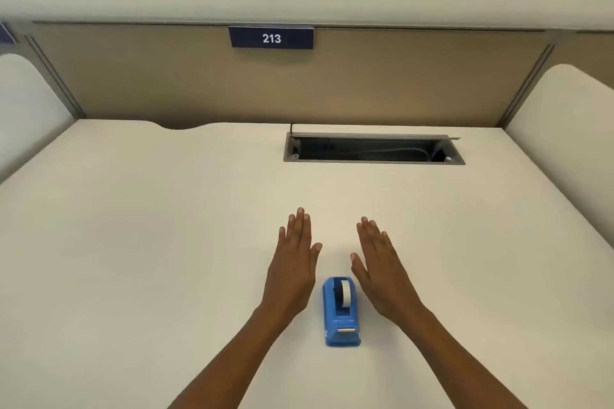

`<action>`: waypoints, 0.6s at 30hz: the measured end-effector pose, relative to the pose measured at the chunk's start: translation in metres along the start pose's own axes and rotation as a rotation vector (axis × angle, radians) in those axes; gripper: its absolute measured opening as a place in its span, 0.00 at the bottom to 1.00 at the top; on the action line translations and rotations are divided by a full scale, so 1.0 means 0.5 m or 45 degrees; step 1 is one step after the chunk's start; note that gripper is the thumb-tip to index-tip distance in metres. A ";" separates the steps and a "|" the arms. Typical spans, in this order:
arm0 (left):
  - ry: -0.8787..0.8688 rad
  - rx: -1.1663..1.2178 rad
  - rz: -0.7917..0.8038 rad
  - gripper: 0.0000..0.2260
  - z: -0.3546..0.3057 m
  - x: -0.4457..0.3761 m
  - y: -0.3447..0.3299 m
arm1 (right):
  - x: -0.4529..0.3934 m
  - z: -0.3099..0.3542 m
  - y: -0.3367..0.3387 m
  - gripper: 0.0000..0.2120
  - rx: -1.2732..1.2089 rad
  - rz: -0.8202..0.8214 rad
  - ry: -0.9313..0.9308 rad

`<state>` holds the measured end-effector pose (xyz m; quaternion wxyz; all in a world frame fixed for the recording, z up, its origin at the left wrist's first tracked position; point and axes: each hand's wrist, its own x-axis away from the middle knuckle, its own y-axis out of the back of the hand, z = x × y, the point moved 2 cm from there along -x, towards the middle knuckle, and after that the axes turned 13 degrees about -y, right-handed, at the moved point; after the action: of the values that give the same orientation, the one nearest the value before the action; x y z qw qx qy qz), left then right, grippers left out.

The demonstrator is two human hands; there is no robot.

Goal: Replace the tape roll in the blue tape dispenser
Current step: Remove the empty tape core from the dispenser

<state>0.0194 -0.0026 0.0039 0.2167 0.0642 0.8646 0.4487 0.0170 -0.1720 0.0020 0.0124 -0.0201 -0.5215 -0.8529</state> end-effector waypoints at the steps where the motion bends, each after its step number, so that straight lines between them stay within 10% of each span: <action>1: 0.021 0.038 0.017 0.23 -0.006 0.007 0.004 | 0.007 0.000 0.000 0.27 -0.012 0.002 0.008; 18: 0.296 0.907 0.178 0.18 -0.038 0.113 -0.026 | 0.103 -0.006 -0.028 0.17 -0.637 0.211 -0.068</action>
<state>-0.0383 -0.0074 -0.0147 0.0503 0.1429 0.9787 0.1382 -0.0349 -0.1684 -0.0097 0.0631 -0.0875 -0.2911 -0.9506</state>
